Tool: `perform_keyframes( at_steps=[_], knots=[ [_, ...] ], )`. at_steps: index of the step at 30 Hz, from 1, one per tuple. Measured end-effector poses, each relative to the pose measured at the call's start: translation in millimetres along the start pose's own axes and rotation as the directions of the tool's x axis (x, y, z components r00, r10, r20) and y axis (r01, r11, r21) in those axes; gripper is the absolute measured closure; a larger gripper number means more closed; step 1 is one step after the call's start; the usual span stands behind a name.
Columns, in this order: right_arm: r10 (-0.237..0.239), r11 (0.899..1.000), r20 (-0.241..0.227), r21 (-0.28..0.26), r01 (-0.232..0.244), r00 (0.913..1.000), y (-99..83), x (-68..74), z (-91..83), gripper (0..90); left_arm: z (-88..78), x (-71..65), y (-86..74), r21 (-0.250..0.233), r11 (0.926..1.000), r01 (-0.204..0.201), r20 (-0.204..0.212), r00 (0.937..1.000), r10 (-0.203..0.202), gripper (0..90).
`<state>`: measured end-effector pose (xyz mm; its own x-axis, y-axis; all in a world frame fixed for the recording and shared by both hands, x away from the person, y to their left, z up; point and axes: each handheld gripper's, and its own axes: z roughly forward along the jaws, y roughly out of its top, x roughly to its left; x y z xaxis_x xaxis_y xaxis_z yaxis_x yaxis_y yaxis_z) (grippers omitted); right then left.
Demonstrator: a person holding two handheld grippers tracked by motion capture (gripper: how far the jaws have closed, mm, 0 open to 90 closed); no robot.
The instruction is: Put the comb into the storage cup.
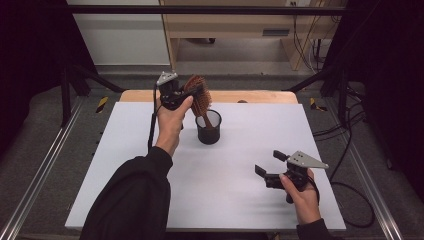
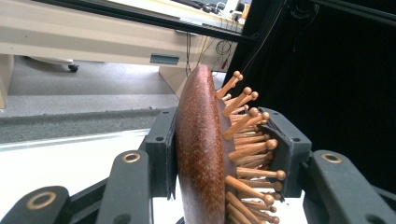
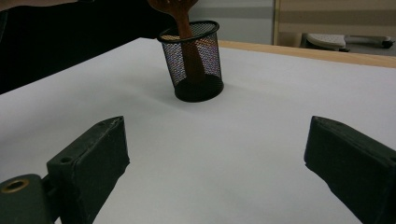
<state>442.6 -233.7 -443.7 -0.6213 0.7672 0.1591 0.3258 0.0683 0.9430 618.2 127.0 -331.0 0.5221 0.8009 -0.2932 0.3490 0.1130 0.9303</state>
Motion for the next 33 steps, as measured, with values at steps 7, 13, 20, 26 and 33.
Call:
perform_keyframes(
  at_steps=[7, 13, 20, 26, 33],
  knots=[
    [0.001, 1.000, 0.000, 0.001, -0.001, 1.0000, -0.1, -0.2, 0.0, 6.4, 1.2, -0.1, -1.9, 0.002, 1.0000, 0.006, 0.003, 1.0000, -0.006, 51.7],
    [0.000, 1.000, -0.004, 0.004, 0.000, 1.0000, -0.2, 0.0, 0.3, 6.3, 2.1, 0.1, -3.3, 0.004, 1.0000, 0.007, 0.004, 1.0000, -0.007, 51.7],
    [0.000, 1.000, -0.003, 0.004, 0.000, 1.0000, -0.2, -0.2, 0.5, 6.2, 3.4, 0.4, -4.7, 0.002, 0.9998, 0.017, 0.007, 0.9998, -0.017, 51.7],
    [0.001, 1.000, -0.004, 0.003, -0.001, 1.0000, -0.2, 0.1, 0.3, 6.2, 6.5, -0.7, -6.9, 0.008, 0.9997, 0.022, 0.012, 0.9997, -0.022, 51.7],
    [0.001, 1.000, -0.005, 0.004, -0.001, 1.0000, -0.2, -0.3, 0.4, 6.2, 9.2, -3.3, -8.9, 0.008, 0.9996, 0.028, 0.019, 0.9994, -0.028, 51.7]
  ],
)
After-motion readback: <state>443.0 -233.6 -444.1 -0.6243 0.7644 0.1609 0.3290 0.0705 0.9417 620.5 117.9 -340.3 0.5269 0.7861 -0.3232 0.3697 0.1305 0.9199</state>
